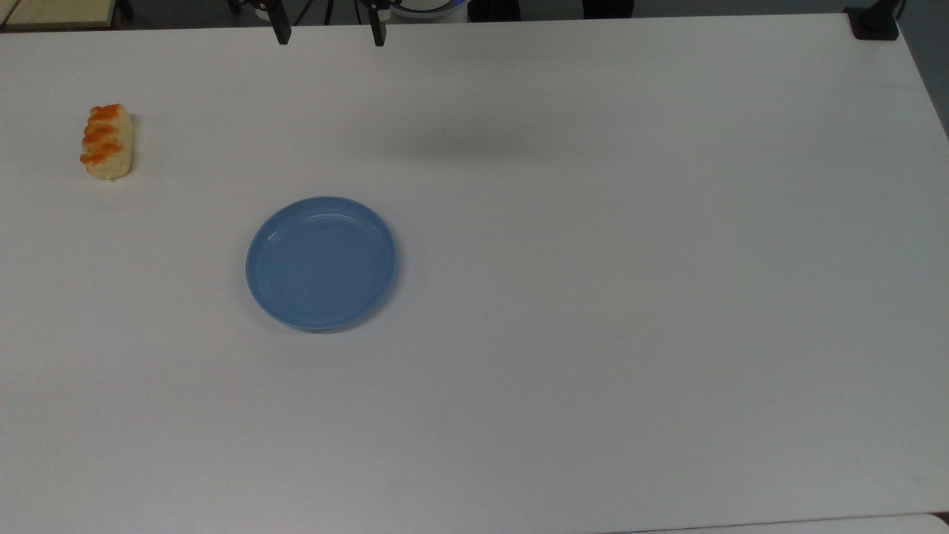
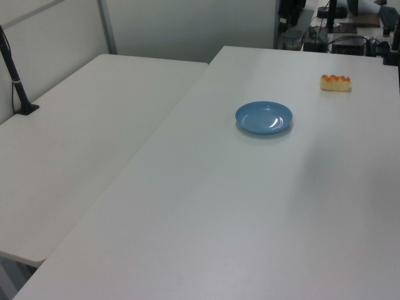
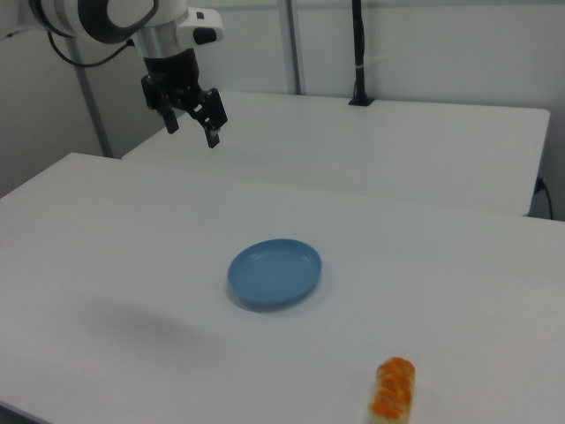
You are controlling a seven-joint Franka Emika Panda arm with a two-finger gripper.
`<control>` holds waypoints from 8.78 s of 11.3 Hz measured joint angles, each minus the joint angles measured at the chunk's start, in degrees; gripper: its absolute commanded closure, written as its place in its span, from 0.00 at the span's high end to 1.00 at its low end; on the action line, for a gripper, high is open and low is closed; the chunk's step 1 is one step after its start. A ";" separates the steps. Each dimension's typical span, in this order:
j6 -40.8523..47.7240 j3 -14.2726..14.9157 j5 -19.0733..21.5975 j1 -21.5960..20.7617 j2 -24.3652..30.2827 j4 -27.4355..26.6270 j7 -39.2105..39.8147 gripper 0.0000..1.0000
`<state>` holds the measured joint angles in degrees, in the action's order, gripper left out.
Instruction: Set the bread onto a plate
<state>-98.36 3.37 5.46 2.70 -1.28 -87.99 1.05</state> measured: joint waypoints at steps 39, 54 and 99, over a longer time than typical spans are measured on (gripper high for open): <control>-27.22 31.96 -1.22 5.66 -8.02 -21.56 44.97 1.00; -35.15 31.85 9.31 6.35 -21.84 -20.74 44.97 0.92; -21.92 6.66 0.39 -2.71 -26.91 -4.31 -3.83 1.00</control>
<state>-120.29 10.03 5.85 -0.01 -28.19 -92.30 -2.78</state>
